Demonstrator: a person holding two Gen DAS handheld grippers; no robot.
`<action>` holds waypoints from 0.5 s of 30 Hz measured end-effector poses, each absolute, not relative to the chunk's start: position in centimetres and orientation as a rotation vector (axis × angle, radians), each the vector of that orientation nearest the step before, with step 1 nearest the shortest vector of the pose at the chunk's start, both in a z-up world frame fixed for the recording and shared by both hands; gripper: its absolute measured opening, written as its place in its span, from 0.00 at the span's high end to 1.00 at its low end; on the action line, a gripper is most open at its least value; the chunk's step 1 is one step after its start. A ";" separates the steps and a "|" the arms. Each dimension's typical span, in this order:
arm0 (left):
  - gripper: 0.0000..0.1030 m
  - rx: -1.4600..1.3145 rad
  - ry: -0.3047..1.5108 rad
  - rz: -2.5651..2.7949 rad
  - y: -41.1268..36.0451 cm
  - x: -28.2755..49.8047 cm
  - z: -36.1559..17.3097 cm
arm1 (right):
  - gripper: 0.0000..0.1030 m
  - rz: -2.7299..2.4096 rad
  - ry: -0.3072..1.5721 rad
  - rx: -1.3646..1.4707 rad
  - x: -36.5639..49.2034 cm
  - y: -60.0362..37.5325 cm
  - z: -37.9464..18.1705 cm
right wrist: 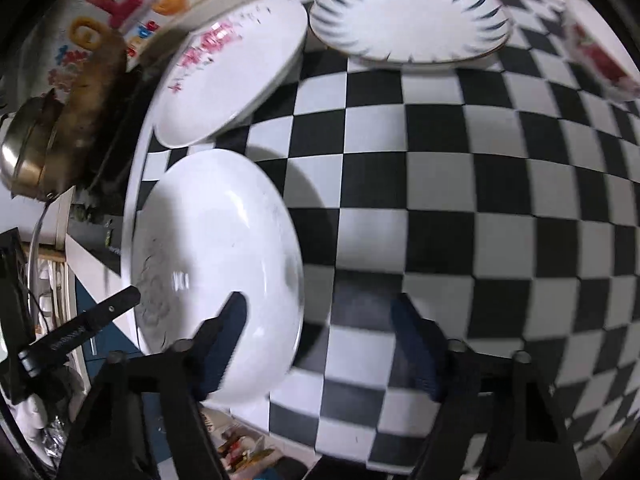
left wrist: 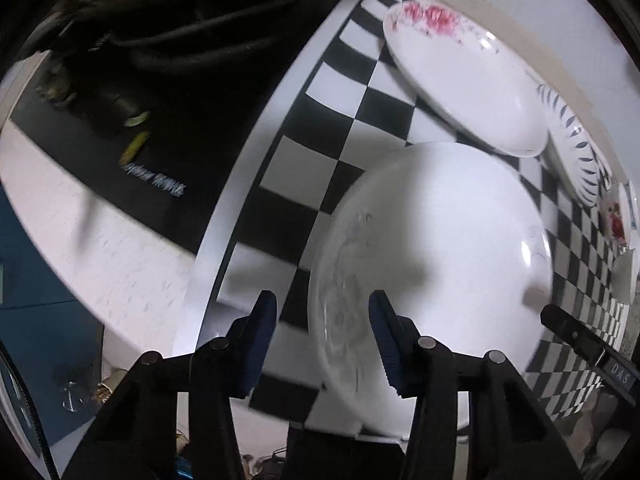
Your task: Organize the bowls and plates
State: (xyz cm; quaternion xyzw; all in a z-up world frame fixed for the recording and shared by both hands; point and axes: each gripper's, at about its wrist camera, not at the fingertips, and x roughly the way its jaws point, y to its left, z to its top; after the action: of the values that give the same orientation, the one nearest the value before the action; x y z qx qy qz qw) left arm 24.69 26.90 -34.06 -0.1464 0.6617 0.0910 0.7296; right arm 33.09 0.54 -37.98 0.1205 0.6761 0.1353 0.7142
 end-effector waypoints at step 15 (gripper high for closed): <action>0.67 -0.295 1.483 0.092 24.5 26.6 -34.1 | 0.82 0.372 1.573 0.271 33.3 2.5 -40.0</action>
State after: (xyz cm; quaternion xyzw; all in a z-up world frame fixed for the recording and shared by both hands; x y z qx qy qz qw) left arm 26.63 24.50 -34.08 -0.1338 0.6725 0.0418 0.7267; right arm 33.30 2.54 -39.98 0.1207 0.7015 0.1657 0.6826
